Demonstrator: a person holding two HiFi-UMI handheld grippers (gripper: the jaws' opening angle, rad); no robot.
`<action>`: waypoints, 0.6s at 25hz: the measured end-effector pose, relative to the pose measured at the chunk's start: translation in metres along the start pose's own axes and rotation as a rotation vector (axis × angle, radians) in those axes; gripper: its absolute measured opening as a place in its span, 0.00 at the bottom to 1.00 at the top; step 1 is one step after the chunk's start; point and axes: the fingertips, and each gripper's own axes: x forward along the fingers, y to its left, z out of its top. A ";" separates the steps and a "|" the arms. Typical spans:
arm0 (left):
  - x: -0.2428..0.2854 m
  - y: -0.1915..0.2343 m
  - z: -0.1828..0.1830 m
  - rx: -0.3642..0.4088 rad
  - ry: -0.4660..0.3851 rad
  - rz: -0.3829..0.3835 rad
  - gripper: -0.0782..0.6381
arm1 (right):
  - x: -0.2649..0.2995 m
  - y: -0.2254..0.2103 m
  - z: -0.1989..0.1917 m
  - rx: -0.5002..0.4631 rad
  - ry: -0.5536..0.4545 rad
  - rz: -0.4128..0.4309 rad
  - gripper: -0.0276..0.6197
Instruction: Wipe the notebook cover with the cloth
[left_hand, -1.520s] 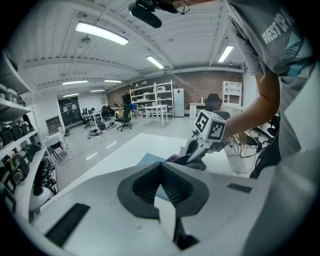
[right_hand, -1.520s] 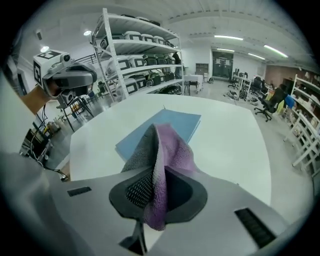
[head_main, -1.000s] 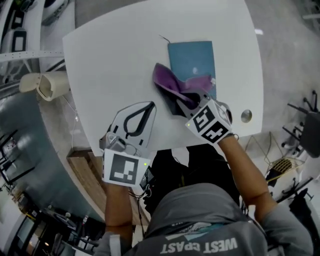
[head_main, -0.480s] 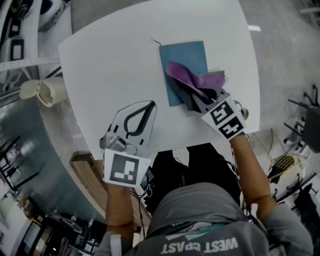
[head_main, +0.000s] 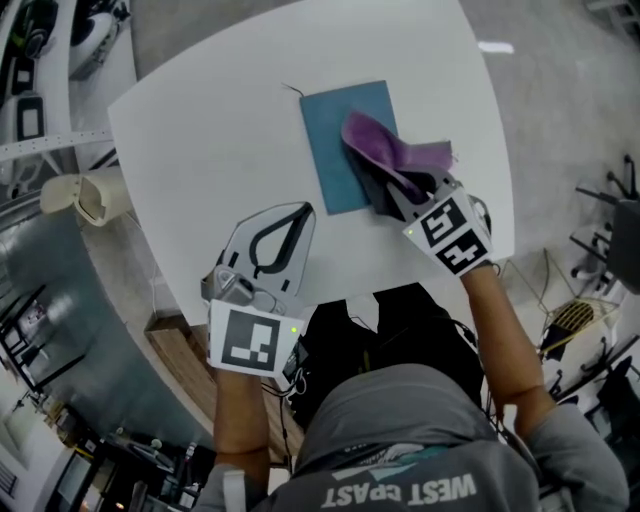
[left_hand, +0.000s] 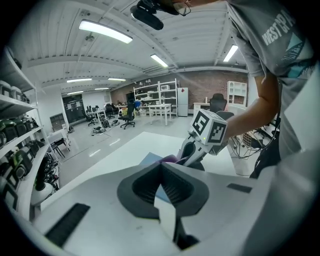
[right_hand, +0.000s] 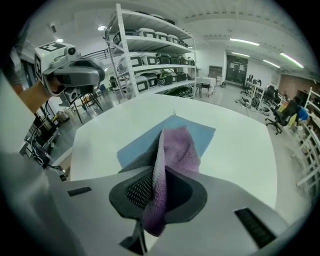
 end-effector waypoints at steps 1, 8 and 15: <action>-0.003 0.001 -0.002 -0.006 0.002 0.009 0.11 | 0.004 0.007 0.004 -0.018 0.001 0.016 0.14; -0.034 0.011 -0.037 -0.079 0.037 0.082 0.11 | 0.043 0.064 0.049 -0.156 -0.013 0.135 0.14; -0.052 0.015 -0.054 -0.116 0.051 0.123 0.11 | 0.058 0.087 0.065 -0.186 -0.019 0.185 0.14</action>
